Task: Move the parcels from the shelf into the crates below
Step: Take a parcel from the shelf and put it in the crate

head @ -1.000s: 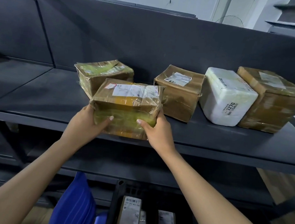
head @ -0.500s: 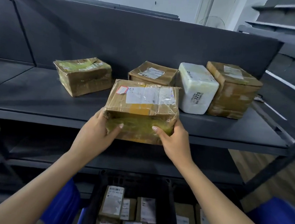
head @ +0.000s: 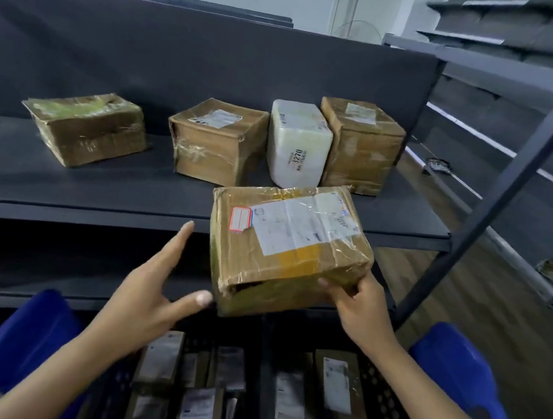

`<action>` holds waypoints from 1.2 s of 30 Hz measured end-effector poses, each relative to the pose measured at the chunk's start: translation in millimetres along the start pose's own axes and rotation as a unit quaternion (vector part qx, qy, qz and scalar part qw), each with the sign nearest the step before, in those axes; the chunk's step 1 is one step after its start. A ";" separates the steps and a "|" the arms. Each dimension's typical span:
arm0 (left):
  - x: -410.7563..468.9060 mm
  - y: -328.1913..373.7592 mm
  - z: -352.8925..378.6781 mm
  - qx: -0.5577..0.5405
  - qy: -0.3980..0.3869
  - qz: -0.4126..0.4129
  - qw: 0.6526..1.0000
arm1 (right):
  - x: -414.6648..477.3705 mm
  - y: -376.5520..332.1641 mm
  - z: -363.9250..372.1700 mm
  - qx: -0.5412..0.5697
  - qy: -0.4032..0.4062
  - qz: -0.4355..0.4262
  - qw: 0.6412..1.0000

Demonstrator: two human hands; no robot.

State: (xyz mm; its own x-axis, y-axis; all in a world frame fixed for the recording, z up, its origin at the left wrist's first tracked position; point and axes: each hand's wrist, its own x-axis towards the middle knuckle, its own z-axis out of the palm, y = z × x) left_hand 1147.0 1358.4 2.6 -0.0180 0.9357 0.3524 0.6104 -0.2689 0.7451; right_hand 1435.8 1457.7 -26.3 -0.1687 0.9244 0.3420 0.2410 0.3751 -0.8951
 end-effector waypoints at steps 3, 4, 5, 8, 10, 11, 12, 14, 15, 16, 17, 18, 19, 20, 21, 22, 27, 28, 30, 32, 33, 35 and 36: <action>16.0 17.6 -9.1 -0.044 -0.001 -0.046 0.998 | -10.2 10.5 -26.0 0.019 -0.051 0.005 0.998; 24.1 25.1 -10.9 -0.039 -0.028 -0.062 0.997 | -13.8 11.3 -32.5 0.015 -0.069 -0.001 0.998; 32.5 32.6 -11.6 -0.038 -0.067 -0.076 0.994 | -17.2 10.1 -38.0 0.009 -0.086 -0.007 0.996; 52.1 54.7 -9.2 -0.067 -0.175 -0.127 0.974 | -23.0 -0.7 -48.3 -0.017 -0.141 -0.021 0.990; 58.4 66.4 -3.9 -0.089 -0.221 -0.152 0.959 | -22.4 -8.9 -50.7 -0.038 -0.175 -0.034 0.983; 59.4 70.2 -0.7 -0.106 -0.243 -0.166 0.950 | -21.4 -12.5 -51.1 -0.040 -0.186 -0.037 0.981; 59.2 73.1 2.6 -0.122 -0.263 -0.183 0.939 | -20.0 -15.9 -51.6 -0.037 -0.194 -0.040 0.979; 57.3 75.6 7.8 -0.139 -0.288 -0.207 0.925 | -16.8 -20.1 -52.3 -0.034 -0.208 -0.049 0.976; 55.9 75.4 10.0 -0.140 -0.291 -0.209 0.923 | -15.0 -20.1 -52.9 -0.039 -0.216 -0.051 0.974; 53.8 75.2 12.4 -0.142 -0.287 -0.209 0.924 | -13.3 -20.0 -53.5 -0.049 -0.222 -0.051 0.972; 51.2 74.0 14.7 -0.148 -0.277 -0.210 0.926 | -11.1 -20.4 -54.1 -0.059 -0.225 -0.051 0.971; 47.9 72.6 16.9 -0.160 -0.260 -0.215 0.928 | -8.9 -19.7 -54.5 -0.068 -0.220 -0.051 0.972; 44.1 70.9 19.5 -0.177 -0.237 -0.220 0.930 | -6.7 -18.5 -54.6 -0.071 -0.208 -0.054 0.974; 39.7 69.1 22.4 -0.196 -0.210 -0.225 0.931 | -4.9 -18.2 -54.0 -0.070 -0.188 -0.060 0.978; 34.9 66.8 25.9 -0.218 -0.180 -0.231 0.931 | -3.7 -19.6 -52.0 -0.060 -0.163 -0.068 0.982; 29.5 65.1 29.8 -0.243 -0.148 -0.239 0.928 | -3.2 -20.6 -48.6 -0.046 -0.135 -0.077 0.987; 7.8 58.1 56.7 -0.348 0.005 -0.285 0.893 | 1.7 -29.9 -21.3 -0.080 0.018 -0.099 0.992; 6.0 57.4 60.3 -0.358 0.023 -0.288 0.888 | 2.0 -33.4 -15.7 -0.075 0.017 -0.095 0.993; 5.1 55.8 64.3 -0.370 0.046 -0.290 0.882 | 2.3 -38.9 -7.7 -0.068 -0.003 -0.081 0.994; 6.3 53.4 64.6 -0.372 0.062 -0.281 0.882 | 1.4 -41.7 -3.3 -0.064 -0.022 -0.066 0.996; 7.3 52.1 63.8 -0.369 0.068 -0.274 0.885 | 0.1 -43.1 -1.5 -0.055 -0.037 -0.051 0.996; 9.3 49.6 61.8 -0.355 0.082 -0.258 0.895 | -4.4 -44.6 2.0 0.004 -0.093 0.014 0.996; 10.3 48.7 61.0 -0.348 0.088 -0.250 0.900 | -7.2 -44.9 3.9 0.040 -0.133 0.047 0.989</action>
State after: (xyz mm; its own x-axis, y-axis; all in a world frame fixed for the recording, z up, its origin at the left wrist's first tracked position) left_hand 1224.9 1368.8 8.0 -0.3140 0.9455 -0.0859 -0.1502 0.0398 0.9878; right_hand 1422.5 1433.9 10.2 -0.3965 0.9005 0.1784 0.1936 0.2720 -0.9426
